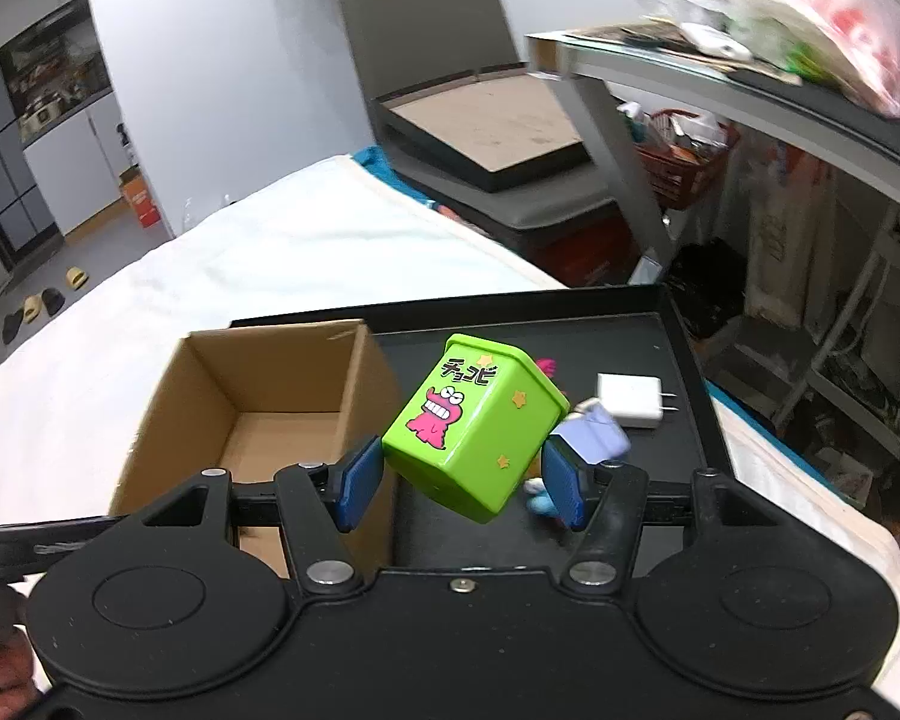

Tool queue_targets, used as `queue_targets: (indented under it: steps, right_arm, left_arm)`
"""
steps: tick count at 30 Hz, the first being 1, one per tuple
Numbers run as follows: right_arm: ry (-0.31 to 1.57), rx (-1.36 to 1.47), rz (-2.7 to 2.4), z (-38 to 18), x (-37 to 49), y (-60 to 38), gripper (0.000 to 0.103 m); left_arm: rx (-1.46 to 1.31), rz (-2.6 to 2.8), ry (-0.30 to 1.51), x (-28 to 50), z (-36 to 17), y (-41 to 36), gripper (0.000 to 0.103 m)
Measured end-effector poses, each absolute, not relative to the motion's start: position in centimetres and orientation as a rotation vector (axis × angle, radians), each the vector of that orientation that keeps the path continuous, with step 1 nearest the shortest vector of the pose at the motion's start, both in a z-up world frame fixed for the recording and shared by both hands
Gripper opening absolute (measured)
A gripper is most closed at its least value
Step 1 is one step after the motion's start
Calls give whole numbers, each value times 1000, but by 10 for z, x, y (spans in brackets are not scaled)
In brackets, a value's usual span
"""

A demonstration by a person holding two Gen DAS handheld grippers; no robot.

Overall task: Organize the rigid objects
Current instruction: 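Lift the green cube into the box and open the right gripper while the left gripper grips the box wall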

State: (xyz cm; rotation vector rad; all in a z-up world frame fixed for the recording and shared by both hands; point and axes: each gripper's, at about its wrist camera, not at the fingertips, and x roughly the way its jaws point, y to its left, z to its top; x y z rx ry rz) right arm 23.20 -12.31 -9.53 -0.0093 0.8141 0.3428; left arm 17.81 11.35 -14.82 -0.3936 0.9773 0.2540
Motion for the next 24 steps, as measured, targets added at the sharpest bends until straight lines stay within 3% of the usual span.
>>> queue_targets:
  steps: [5,24]
  right_arm:
    - [800,-51,364,-89,227,-98,56]
    - [788,-223,435,-88,217,-14,57]
  left_arm:
    - [-447,249,962,173,-150,125,16]
    - [-528,198,943,166,-156,140,17]
